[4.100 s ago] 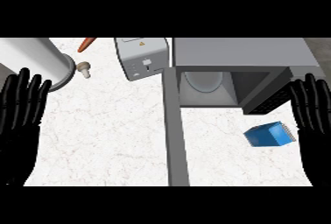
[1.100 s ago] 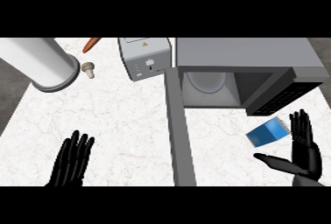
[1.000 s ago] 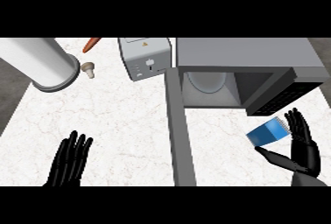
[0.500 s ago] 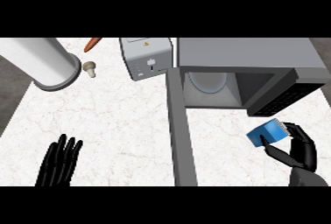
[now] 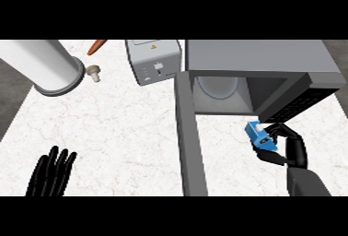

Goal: Pick up the milk, place it into the microwave and close the microwave

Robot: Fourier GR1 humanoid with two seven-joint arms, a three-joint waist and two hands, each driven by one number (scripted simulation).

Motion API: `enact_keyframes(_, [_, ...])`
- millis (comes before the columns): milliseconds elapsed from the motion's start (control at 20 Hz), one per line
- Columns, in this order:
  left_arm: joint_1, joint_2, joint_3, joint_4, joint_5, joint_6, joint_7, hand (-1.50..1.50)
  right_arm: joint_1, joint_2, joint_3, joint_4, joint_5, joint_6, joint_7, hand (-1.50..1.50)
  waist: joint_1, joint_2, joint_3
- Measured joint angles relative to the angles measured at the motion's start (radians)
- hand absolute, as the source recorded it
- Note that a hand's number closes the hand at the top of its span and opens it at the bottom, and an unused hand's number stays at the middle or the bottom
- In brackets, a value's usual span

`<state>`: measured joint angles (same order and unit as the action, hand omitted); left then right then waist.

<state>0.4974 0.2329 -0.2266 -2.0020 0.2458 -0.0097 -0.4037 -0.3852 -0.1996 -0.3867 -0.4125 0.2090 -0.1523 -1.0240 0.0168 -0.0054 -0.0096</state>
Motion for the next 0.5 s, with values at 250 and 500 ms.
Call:
enact_keyframes(250, [0.002, -0.008, 0.007, 0.003, 0.005, -0.010, -0.005, -1.50, -0.038, 0.047, 0.017, 0.013, -0.002, 0.006, -0.023, 1.50, -0.002, 0.001, 0.001])
enact_keyframes(500, [0.025, 0.007, 0.038, -0.016, 0.035, -0.032, 0.005, -1.50, -0.034, 0.111, 0.051, -0.031, -0.003, 0.021, -0.026, 1.50, -0.009, 0.000, -0.001])
